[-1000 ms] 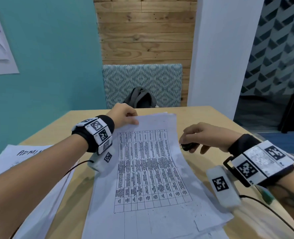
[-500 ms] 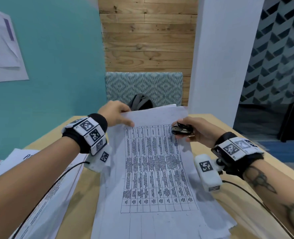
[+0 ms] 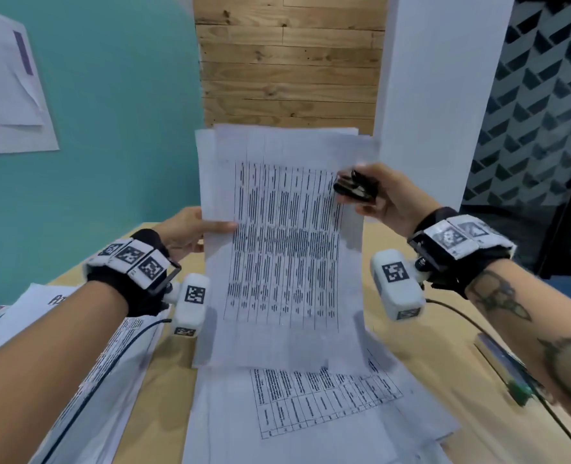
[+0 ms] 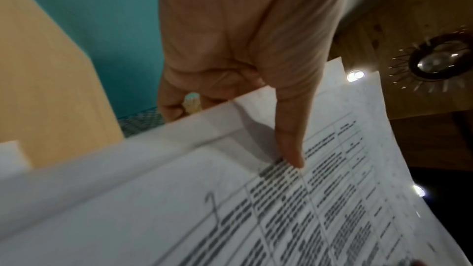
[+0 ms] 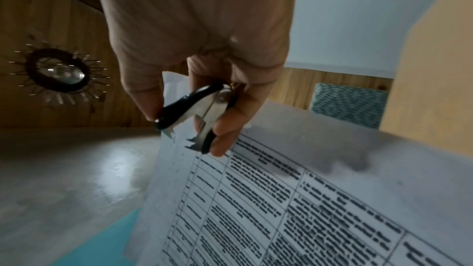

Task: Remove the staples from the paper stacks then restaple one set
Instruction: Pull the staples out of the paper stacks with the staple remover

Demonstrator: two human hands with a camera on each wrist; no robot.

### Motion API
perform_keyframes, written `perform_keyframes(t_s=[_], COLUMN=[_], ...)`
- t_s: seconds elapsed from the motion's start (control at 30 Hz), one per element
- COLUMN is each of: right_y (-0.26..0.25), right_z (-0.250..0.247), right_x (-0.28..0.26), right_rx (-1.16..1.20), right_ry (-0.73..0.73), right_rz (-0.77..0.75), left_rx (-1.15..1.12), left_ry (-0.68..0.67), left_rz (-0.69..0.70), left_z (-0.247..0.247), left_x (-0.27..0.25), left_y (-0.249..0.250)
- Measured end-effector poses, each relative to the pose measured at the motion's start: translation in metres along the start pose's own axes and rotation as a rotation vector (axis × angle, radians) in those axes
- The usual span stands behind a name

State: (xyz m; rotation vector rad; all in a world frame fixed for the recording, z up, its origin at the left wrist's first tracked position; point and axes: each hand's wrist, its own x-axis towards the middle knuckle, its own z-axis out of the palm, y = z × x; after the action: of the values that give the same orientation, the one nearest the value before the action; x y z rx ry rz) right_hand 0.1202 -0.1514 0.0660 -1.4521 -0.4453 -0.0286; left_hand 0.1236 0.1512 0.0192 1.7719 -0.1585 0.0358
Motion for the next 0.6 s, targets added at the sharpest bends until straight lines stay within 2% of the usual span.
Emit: perform_keyframes(t_s=[0.2, 0.3, 0.4, 0.5, 0.53, 0.6], right_y=[-0.057, -0.065, -0.046, -0.015, -0.007, 0.0], right_z=[0.006, 0.001, -0.009, -0.02, -0.022, -0.026], right_x=[-0.012, -0.038, -0.069, -0.097, -0.105, -0.114], right_rx=[-0.031, -0.049, -0.096, -0.17, -0.185, -0.202], right_ry=[-0.048, -0.163, -0.248, -0.325, -0.348, -0.383], right_rz=[-0.276, -0.359, -0.334, -0.227, -0.186, -0.104], left_rx=[-0.112, -0.147, 0.003, 0.163, 0.185, 0.12], left_ry=[0.106, 0.1, 0.014, -0.22, -0.285, -0.303], left_rz=[0.358, 0.464, 0.482, 0.394, 0.363, 0.349], left_z=[0.005, 0.006, 0.001, 0.001, 0.004, 0.008], left_x=[-0.016, -0.034, -0.048, -0.069, -0.075, -0.084], left_y=[0.05, 0.059, 0.042, 0.02, 0.014, 0.01])
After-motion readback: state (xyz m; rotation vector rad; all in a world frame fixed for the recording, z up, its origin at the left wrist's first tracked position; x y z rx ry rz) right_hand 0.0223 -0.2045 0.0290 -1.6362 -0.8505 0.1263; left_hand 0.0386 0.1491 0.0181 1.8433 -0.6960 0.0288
